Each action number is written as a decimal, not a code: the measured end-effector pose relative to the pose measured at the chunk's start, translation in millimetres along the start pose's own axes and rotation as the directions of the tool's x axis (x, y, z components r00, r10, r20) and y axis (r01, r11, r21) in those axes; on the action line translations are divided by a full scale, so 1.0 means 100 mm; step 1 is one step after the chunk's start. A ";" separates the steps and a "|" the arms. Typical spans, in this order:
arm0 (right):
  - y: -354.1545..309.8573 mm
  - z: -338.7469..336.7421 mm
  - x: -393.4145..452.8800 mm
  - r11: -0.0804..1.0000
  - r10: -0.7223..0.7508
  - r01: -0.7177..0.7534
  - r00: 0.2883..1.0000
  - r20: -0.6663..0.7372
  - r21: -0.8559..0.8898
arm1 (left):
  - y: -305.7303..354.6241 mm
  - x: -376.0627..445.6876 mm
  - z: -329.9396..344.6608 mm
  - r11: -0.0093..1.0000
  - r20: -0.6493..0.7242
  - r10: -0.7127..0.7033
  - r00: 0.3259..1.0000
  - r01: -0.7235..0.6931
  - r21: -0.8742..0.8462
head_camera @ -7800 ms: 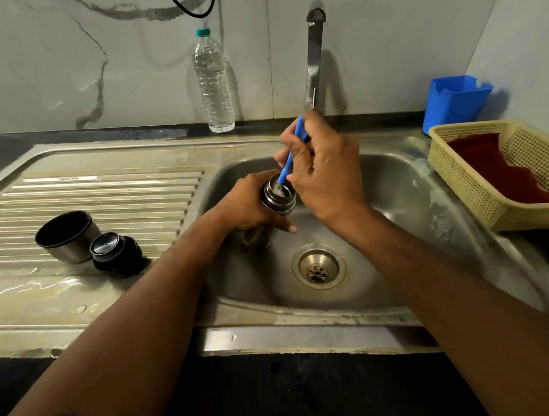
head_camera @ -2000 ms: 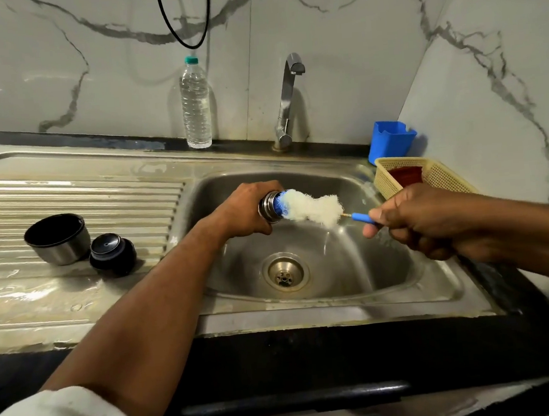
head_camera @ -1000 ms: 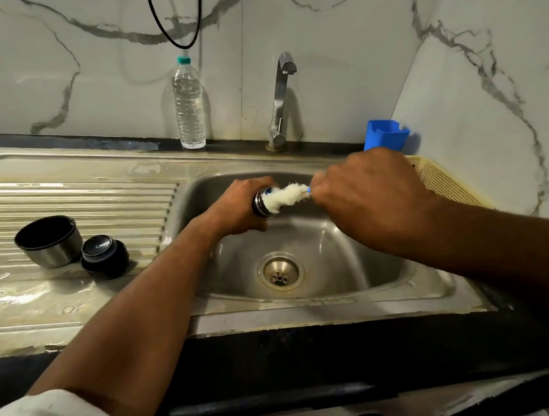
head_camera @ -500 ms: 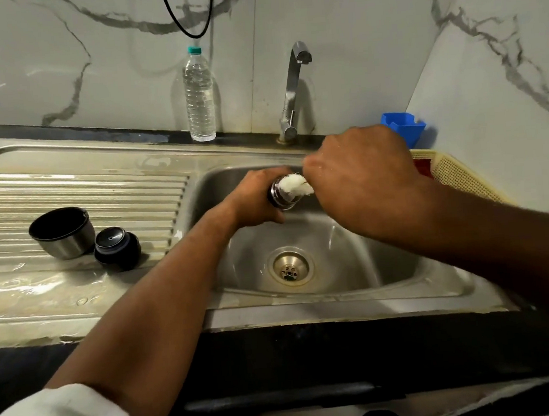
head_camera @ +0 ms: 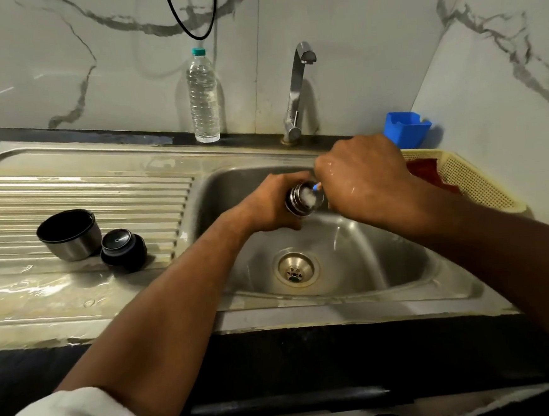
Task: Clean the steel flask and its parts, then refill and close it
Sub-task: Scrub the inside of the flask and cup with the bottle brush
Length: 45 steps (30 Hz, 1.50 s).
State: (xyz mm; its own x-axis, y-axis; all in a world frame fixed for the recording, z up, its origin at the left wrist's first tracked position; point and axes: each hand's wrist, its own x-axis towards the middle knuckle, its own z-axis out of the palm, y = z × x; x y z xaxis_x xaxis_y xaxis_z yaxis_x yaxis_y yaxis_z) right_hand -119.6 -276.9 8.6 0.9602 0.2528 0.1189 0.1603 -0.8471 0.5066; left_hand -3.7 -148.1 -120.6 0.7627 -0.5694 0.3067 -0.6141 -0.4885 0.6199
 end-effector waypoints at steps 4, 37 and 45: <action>0.01 -0.17 -0.07 0.999 -0.021 0.018 0.998 -0.063 -0.051 | -0.09 -0.02 -0.05 0.998 -0.020 -0.027 0.999 0.028 0.055; 0.12 -0.07 -0.34 0.983 0.054 -0.072 0.993 0.107 0.170 | -0.27 0.01 -0.05 0.990 0.001 -0.096 0.995 0.096 0.104; 0.47 0.00 -0.67 0.989 -0.149 0.146 0.983 -0.107 -0.035 | -0.36 -0.03 -0.09 0.974 -0.050 -0.175 0.983 0.180 0.140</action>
State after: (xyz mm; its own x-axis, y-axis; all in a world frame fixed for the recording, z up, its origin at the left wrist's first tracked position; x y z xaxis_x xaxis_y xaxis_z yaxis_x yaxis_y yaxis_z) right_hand -176.2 -334.2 24.2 0.8956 0.4245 0.1331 0.2903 -0.7843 0.5482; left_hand 17.5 -122.7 -137.0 0.8674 -0.4413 0.2297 -0.4889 -0.6707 0.5578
